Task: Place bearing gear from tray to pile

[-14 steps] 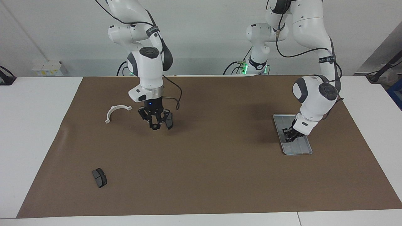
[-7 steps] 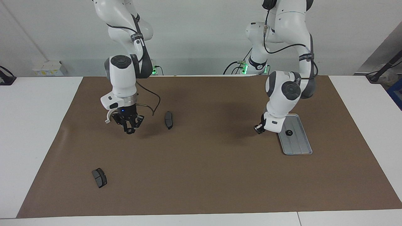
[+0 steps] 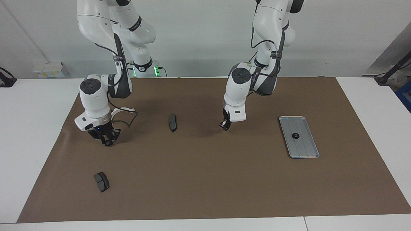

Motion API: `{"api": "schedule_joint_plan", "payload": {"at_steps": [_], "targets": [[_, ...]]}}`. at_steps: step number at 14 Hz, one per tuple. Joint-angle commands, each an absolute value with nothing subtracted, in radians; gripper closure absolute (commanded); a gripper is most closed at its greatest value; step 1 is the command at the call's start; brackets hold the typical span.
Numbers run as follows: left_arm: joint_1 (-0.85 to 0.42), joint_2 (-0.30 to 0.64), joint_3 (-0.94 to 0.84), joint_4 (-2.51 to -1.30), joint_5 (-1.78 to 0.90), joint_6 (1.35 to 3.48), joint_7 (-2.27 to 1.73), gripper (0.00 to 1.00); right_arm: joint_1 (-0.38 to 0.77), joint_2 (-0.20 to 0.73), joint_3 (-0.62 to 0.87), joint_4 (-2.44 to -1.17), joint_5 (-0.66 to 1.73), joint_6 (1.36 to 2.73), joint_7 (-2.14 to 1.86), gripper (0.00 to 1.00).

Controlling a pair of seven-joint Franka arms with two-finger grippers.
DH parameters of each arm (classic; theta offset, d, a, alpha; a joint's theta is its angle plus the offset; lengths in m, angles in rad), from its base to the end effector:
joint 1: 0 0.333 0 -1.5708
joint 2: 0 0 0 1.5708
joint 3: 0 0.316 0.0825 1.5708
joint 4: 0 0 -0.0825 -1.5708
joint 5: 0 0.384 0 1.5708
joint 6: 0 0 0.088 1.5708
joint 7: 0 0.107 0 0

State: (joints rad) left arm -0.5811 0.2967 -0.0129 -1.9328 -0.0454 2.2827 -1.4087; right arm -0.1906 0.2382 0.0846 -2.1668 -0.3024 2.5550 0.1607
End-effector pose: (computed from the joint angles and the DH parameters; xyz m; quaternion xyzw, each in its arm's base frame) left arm 0.5126 -0.3470 0.3391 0.9118 0.4094 -0.0020 0.0329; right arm 0.5735 -0.0575 0.2991 0.9936 -0.0154 0.0778 0.0807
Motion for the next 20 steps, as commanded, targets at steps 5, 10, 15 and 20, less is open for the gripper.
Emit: {"api": "schedule_joint_plan", "payload": {"at_steps": [5,10,15,20], "targets": [[-0.592,0.288,0.005,-1.945,-0.044,2.287,-1.427,0.09,-0.19,0.235,0.107,-2.077,-0.301,2.422,0.149,0.0],[-0.45,0.278,0.011,-1.941,-0.041,2.214,-1.153,0.1,-0.154,0.216,0.213,-2.048,-0.149,2.396,0.328,0.0],[-0.24,0.272,0.014,-1.93,-0.041,2.217,-0.82,0.1,0.038,0.227,0.218,-1.981,-0.144,2.335,0.559,0.0],[-0.062,0.273,0.012,-1.933,-0.041,2.224,-0.358,0.11,0.224,0.285,0.218,-1.89,-0.143,2.322,0.764,0.0]]}}
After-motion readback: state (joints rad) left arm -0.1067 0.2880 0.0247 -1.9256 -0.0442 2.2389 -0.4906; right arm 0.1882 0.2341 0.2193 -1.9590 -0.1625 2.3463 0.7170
